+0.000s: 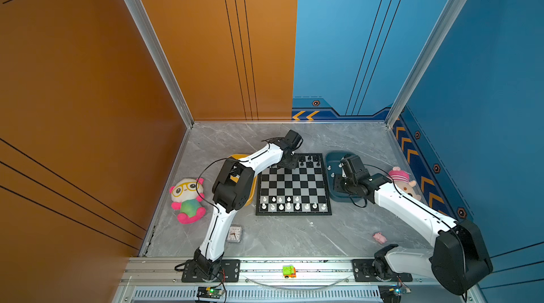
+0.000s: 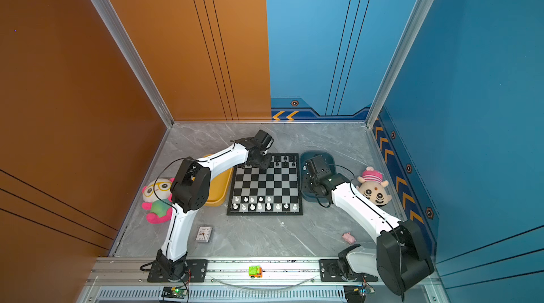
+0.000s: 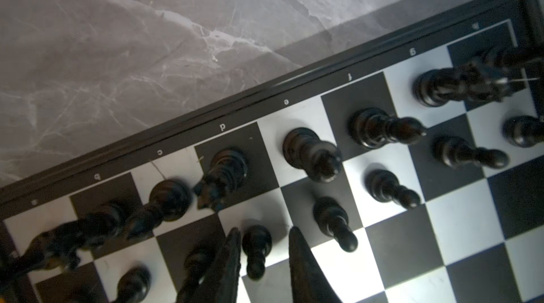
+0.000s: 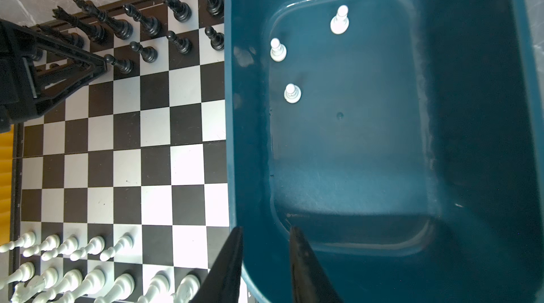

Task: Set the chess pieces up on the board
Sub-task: 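Lower the black pawn onto the empty far-row square and open the left gripper, then raise the left gripper off the board and draw it back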

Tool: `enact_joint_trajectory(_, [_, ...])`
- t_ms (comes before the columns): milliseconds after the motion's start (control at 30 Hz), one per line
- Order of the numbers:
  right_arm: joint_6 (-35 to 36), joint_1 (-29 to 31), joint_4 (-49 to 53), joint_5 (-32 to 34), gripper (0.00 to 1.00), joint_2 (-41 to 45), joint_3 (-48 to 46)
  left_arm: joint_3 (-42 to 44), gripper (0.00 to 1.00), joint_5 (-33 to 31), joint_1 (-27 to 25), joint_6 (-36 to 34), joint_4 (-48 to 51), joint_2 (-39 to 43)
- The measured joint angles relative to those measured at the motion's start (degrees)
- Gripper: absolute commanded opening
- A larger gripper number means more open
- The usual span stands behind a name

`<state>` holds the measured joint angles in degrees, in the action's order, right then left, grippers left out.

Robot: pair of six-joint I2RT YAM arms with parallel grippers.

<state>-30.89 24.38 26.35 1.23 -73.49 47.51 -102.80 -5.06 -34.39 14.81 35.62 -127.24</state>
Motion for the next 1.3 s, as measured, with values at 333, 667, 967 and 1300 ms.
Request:
enact_joint_trajectory(333, [0.0,0.0,0.0,0.0,0.3,0.0,0.0,0.0,0.32,0.0,0.0,0.0,0.0,0.0])
enact_joint_trajectory(667, [0.0,0.0,0.0,0.0,0.3,0.7,-0.2,0.9,0.33,-0.1,-0.2,0.0,0.0,0.9])
enact_joint_trajectory(967, [0.0,0.0,0.0,0.0,0.3,1.3,-0.5,1.6,0.33,-0.3,-0.2,0.0,0.0,3.9])
enact_joint_trajectory(1300, [0.0,0.1,0.2,0.0,0.3,2.4,-0.5,5.1,0.33,-2.2,-0.6,-0.4,0.1,10.8])
